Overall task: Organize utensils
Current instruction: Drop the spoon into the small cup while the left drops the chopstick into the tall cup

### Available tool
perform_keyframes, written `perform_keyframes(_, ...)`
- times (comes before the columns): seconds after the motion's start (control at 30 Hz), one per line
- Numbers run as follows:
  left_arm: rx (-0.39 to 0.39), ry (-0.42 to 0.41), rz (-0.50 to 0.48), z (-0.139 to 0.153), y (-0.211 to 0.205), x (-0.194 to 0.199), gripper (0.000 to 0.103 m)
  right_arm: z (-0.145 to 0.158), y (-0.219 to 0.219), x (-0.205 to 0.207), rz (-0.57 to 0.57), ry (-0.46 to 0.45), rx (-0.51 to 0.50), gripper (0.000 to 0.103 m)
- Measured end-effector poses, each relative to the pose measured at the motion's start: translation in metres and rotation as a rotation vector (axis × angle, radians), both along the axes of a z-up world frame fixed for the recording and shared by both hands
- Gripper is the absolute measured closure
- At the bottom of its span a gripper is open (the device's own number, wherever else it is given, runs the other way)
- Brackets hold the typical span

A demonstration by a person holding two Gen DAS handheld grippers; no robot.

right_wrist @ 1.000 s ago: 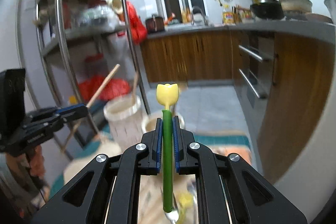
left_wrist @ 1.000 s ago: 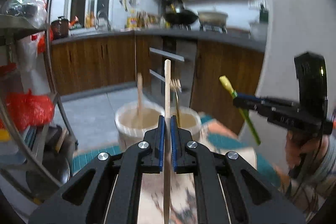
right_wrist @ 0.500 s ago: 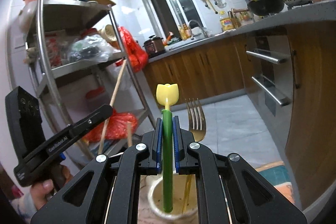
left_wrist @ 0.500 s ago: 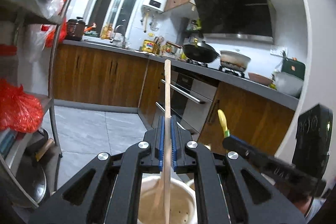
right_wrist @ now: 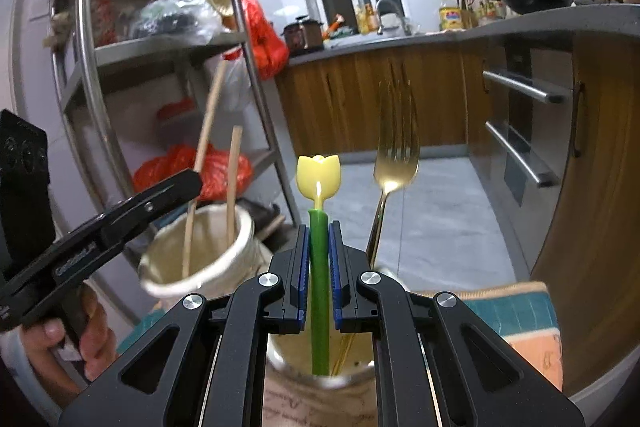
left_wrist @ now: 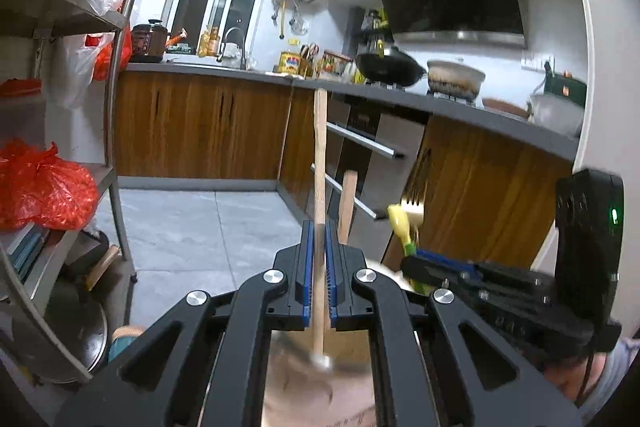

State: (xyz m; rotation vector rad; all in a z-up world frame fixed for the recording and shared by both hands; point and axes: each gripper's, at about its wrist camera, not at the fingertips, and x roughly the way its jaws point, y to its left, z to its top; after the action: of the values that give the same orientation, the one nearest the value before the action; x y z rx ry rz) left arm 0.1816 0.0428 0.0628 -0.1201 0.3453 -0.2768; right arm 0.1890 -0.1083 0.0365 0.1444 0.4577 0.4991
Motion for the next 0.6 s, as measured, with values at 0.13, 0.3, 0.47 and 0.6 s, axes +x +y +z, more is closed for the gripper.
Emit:
perform_keyframes(0.13,0.053,0.025,0.005,-0.003,-0.003,-0.010,0.097,-0.002,0.001,-0.004,0.011,0.018,-0.021,0.092)
perform_keyframes(0.3,0.097,0.028,0.016,-0.002,-0.006,-0.019,0.097,-0.005,0.002,-0.005,0.002,0.046,-0.030,0.092)
perform_keyframes(0.47,0.104,0.023,0.012,0.004,-0.007,-0.031,0.096,0.000,-0.002,-0.011,-0.001,0.051,-0.029,0.078)
perform_keyframes(0.6,0.108,0.026,0.014,0.010,-0.008,-0.041,0.069,0.012,-0.009,-0.025,-0.012,0.018,-0.022,0.062)
